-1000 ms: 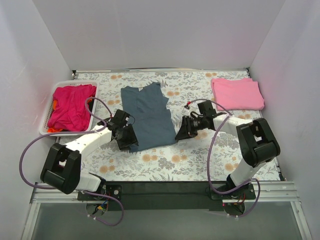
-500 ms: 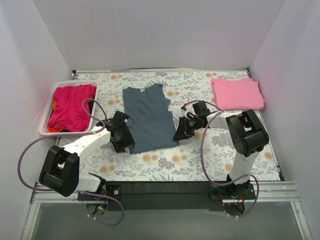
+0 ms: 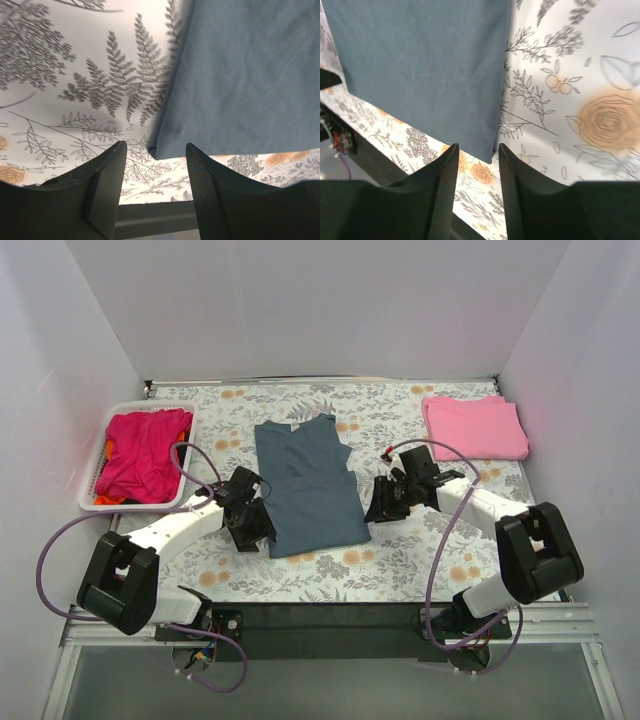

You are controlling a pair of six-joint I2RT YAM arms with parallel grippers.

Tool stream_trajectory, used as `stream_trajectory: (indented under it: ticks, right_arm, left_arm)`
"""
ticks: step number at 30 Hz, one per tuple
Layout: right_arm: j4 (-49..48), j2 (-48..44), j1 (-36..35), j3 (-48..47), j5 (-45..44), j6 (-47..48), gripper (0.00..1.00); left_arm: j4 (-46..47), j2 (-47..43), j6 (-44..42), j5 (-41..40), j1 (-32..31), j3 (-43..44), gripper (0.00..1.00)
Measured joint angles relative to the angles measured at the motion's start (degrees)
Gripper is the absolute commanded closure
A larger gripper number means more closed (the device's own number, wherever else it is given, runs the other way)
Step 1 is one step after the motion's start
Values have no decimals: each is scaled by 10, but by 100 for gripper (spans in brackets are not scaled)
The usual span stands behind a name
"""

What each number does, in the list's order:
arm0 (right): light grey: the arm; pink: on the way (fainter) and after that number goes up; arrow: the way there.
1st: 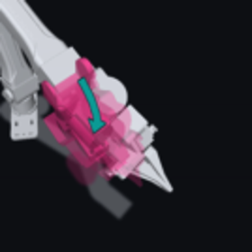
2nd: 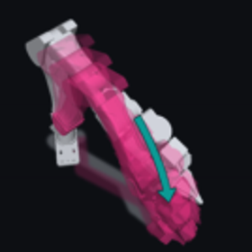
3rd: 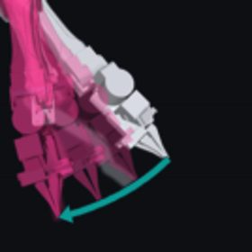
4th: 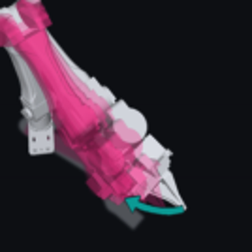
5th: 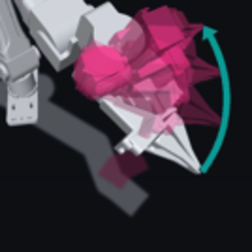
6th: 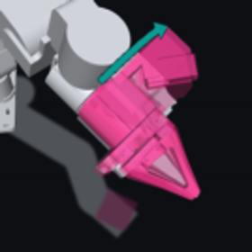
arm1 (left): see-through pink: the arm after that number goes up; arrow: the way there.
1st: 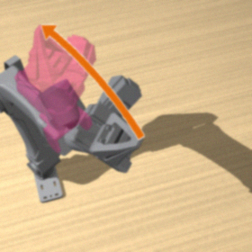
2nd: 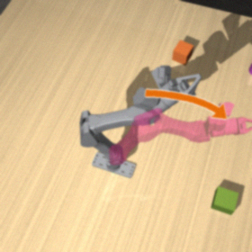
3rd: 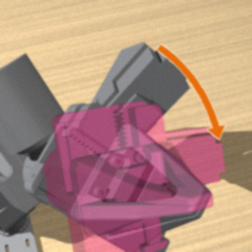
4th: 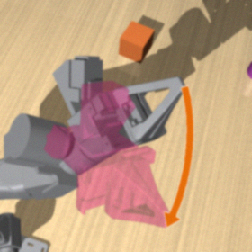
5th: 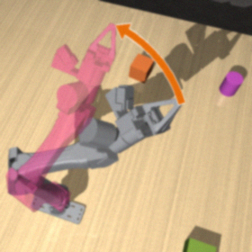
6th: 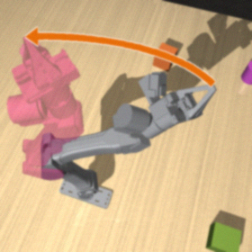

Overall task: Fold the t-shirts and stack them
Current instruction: Fold the tshirt

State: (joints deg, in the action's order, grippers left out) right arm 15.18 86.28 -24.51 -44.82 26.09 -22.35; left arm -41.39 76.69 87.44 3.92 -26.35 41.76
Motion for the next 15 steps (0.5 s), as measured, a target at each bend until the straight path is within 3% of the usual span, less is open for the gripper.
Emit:
stream_trajectory:
  ticks: [6,15]
  right_arm:
    - [51,-47,-12,-28,-94,13,52]
    - [99,-49,-80,-24,-199,8,51]
  left_arm:
    - [-8,12,9,5,-33,3,52]
    - [-30,66,17,-33,-71,34,55]
